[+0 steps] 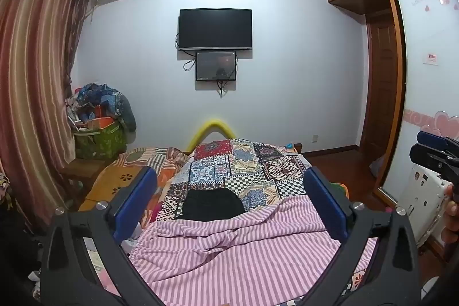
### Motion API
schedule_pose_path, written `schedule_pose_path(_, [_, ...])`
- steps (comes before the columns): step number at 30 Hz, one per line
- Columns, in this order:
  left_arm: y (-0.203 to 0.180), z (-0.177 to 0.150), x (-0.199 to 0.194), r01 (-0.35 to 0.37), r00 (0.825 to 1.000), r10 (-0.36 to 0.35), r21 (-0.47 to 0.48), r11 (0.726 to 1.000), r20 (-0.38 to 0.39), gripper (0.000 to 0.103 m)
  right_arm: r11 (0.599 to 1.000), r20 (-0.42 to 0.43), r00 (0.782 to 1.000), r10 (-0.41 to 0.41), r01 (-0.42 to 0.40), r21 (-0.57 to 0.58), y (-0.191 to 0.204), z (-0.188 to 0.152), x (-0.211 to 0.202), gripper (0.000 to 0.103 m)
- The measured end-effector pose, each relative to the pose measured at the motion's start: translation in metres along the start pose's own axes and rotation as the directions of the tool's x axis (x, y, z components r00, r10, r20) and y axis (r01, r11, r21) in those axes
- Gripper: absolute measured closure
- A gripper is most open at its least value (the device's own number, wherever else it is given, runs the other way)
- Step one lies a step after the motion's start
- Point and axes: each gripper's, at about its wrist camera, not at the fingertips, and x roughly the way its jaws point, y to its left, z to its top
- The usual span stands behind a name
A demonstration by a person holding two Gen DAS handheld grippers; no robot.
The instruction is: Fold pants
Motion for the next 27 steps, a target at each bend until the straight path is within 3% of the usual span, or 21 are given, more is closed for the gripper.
schedule_pose_path(27, [-0.004, -0.003, -0.007, 0.024, 0.999, -0.025, 0.025, 0.999, 0.021, 0.000, 0.999, -0.011, 0.999, -0.043, 0.043, 0.012, -0.010, 0.001, -0.001, 0.000])
